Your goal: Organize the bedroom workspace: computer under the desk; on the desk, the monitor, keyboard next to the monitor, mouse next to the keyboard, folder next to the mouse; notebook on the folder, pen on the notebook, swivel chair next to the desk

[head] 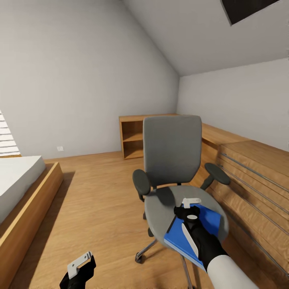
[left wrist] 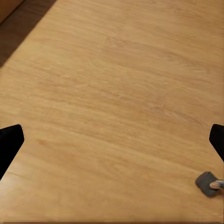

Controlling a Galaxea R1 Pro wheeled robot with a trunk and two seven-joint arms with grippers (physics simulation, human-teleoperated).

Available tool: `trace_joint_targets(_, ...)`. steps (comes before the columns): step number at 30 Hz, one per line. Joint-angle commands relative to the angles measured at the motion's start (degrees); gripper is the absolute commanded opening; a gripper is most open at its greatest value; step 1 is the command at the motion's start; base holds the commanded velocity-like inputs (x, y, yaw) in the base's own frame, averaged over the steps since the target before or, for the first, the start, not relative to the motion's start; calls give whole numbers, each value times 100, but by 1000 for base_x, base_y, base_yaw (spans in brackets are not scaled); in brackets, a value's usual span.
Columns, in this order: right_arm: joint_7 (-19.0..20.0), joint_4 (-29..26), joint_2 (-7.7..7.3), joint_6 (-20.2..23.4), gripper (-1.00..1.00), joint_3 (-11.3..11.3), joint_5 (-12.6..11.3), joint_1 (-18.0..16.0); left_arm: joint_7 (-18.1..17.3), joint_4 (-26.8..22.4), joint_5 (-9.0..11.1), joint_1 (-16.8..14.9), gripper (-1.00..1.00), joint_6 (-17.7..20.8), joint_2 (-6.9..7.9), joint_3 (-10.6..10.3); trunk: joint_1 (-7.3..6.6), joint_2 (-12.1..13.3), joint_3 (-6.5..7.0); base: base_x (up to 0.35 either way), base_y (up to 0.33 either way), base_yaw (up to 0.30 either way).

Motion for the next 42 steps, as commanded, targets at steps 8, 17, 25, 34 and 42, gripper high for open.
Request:
trace_joint_targets(8, -31, 19, -9, 32, 100, 15, -75, 1, 29, -5, 60, -5, 100, -44, 8, -24, -2, -2, -7, -26, 0, 0)
trace_joint_targets(17, -31, 19, -7, 32, 100, 15, -75, 1, 29, -5, 60, -5, 100, -44, 10, -24, -24, 38, 11, -1, 0, 0)
trace_joint_targets(25, -31, 19, -9, 32, 100, 15, -75, 1, 29, -5, 60, -6, 100, -44, 9, -25, -199, 359, 154, 0, 0, 0)
trace_joint_targets(34, -31, 19, -9, 32, 100, 15, -75, 1, 29, -5, 60, -7, 100, -44, 8, -27, -397, 720, 316, 0, 0, 0)
trace_joint_targets(42, -31, 21, -9, 25, 100, 12, -75, 1, 29, -5, 60, -4, 100, -44, 8, -27, -573, 1041, 460, 0, 0, 0)
